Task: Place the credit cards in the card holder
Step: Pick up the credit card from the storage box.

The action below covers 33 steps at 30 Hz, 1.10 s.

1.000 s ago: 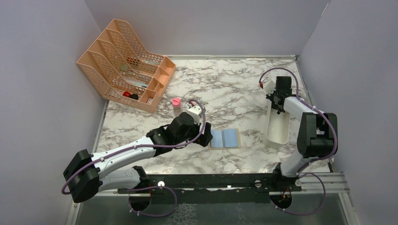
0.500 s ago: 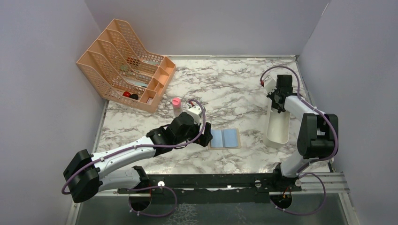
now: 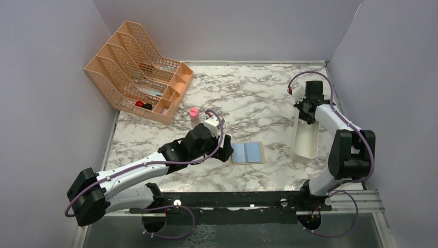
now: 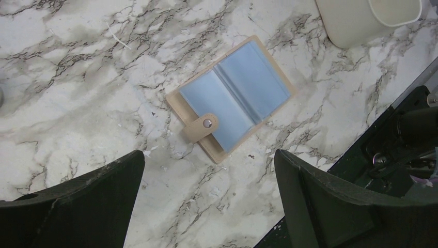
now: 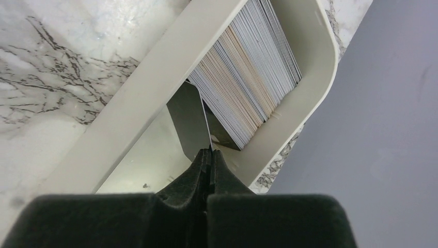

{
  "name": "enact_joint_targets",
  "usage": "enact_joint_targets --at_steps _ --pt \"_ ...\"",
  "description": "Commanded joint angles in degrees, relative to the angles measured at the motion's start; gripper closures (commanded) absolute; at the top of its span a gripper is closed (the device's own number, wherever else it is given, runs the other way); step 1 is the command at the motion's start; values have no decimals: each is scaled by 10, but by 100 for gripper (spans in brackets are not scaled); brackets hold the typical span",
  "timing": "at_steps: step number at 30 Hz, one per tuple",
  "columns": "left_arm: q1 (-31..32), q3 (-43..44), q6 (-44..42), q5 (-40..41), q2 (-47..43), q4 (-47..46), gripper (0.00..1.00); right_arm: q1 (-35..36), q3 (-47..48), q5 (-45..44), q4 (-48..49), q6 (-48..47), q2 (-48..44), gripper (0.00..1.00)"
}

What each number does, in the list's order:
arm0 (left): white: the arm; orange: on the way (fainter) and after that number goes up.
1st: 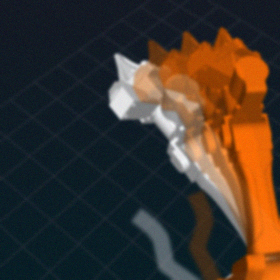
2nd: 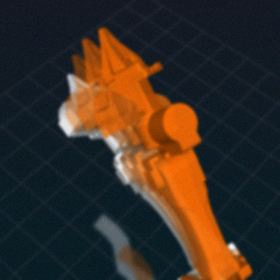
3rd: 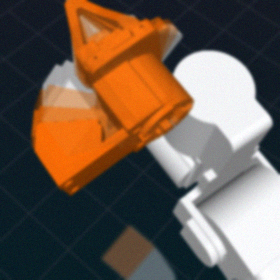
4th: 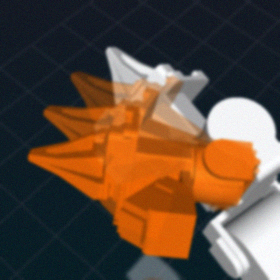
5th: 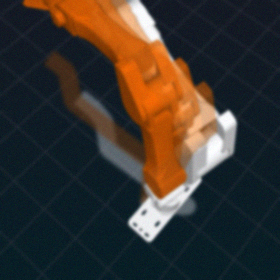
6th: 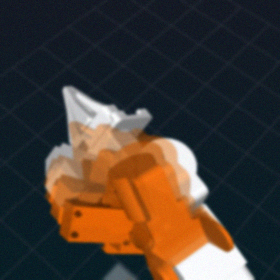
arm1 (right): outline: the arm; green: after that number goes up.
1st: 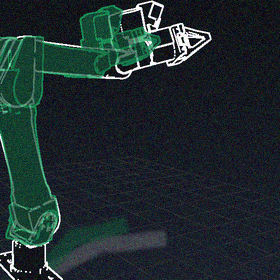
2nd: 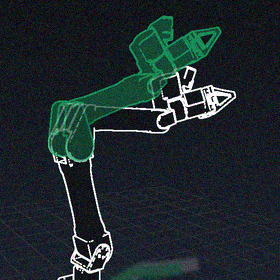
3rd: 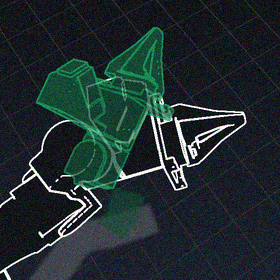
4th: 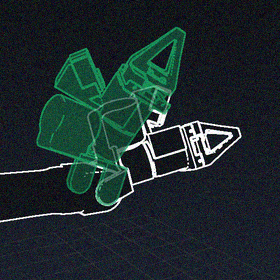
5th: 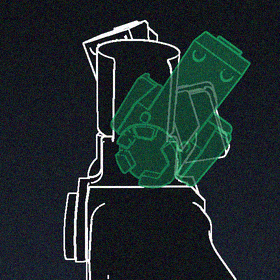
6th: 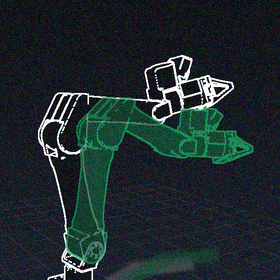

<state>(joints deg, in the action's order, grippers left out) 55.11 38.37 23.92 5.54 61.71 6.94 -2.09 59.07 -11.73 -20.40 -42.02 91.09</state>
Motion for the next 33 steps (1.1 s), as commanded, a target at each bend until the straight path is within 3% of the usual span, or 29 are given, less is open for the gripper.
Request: enact_joint_targets --at_steps 1,11,25,33 --pt "-3 -11 -2 -11 -20 -14 1 4 28 11 -36 26 -29 99" --pt "-3 -10 3 -2 -34 -1 1 5 44 -13 -101 85 -73 99" --pt "-1 -10 9 -1 -39 10 3 5 134 -65 -190 276 -63 99" --pt "2 -14 13 26 -66 22 3 5 172 -1 -198 370 -105 99"
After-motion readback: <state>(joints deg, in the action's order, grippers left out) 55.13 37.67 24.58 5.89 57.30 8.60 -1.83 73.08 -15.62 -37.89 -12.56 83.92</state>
